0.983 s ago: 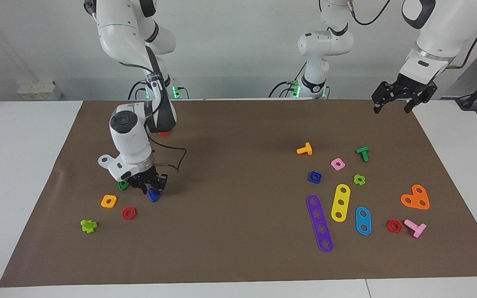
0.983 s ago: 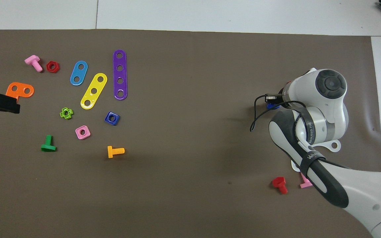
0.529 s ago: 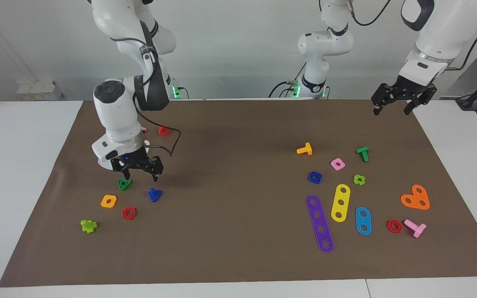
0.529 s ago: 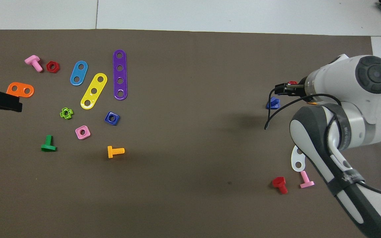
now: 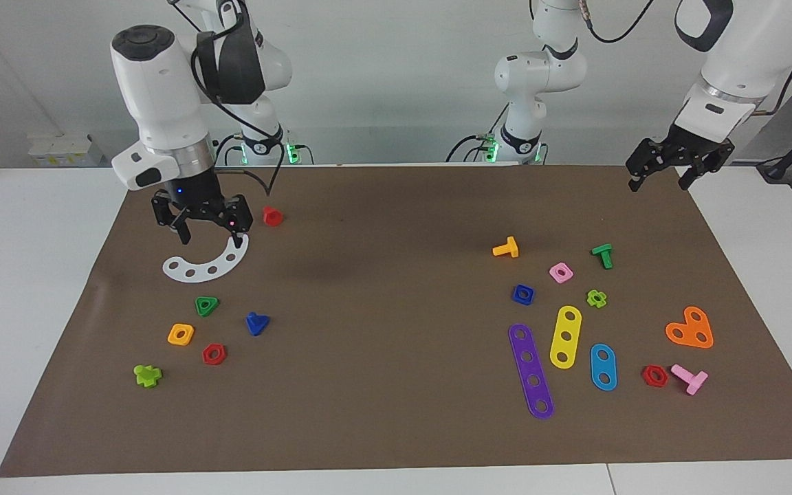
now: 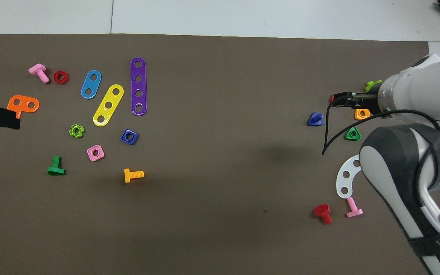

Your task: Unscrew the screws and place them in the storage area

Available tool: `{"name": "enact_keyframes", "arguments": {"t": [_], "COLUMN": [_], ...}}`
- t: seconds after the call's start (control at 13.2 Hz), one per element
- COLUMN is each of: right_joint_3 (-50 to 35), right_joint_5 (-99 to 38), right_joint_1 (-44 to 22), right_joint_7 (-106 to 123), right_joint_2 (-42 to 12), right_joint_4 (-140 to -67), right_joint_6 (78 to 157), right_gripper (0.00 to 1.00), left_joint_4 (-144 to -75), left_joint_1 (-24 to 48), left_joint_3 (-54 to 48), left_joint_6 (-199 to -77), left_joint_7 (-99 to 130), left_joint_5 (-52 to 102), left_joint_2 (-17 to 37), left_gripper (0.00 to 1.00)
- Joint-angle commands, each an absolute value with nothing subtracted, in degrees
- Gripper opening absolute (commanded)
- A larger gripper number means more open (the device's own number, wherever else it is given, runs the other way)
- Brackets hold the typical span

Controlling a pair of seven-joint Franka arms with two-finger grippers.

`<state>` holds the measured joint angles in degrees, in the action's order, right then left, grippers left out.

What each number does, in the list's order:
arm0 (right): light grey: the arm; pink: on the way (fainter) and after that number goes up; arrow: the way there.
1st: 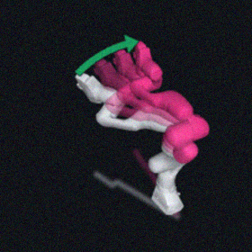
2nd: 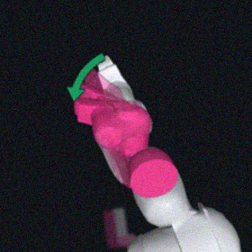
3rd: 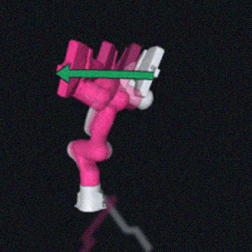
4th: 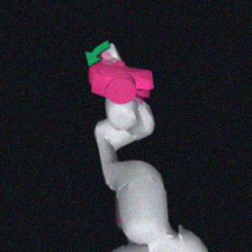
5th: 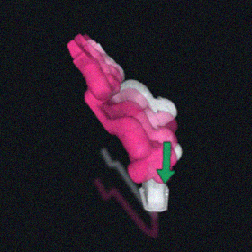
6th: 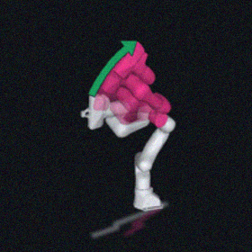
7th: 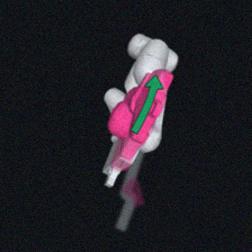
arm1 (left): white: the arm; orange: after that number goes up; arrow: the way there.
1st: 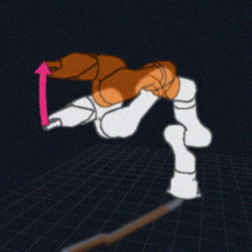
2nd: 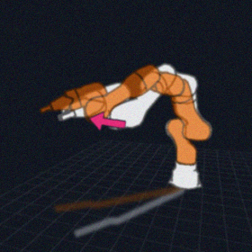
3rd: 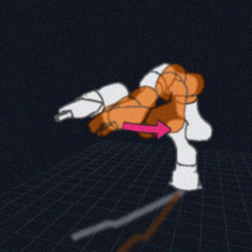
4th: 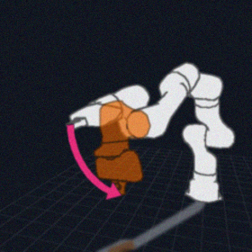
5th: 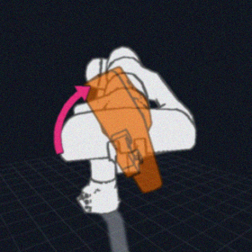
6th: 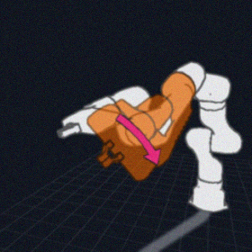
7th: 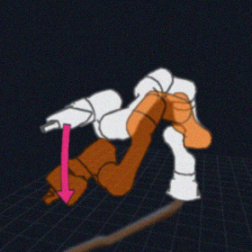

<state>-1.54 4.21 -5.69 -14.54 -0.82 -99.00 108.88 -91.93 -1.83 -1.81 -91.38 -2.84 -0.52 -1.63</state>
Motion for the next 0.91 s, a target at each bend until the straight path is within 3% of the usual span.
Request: {"name": "enact_keyframes", "arguments": {"t": [0.0, 0.23, 0.83], "right_joint_3": [-1.9, -1.9, -1.3], "right_joint_5": [3.0, 0.8, 1.1], "right_joint_1": [-5.3, -4.7, -4.7], "right_joint_7": [-13.9, -10.0, -5.7], "right_joint_2": [0.0, -0.9, 0.4], "right_joint_4": [-96.1, -91.4, -92.2], "right_joint_6": [103.3, 98.3, 94.0], "right_gripper": [1.0, 1.0, 1.0], "left_joint_4": [-93.3, -93.3, -93.3], "left_joint_1": [-2.2, -2.2, -2.2], "left_joint_3": [-2.1, -2.1, -2.1], "left_joint_6": [-91.9, -91.9, -91.9], "left_joint_7": [-2.7, -2.7, -2.7], "left_joint_5": [-1.0, -1.0, -1.0], "left_joint_2": [-2.7, -2.7, -2.7], "left_gripper": [1.0, 1.0, 1.0]}}
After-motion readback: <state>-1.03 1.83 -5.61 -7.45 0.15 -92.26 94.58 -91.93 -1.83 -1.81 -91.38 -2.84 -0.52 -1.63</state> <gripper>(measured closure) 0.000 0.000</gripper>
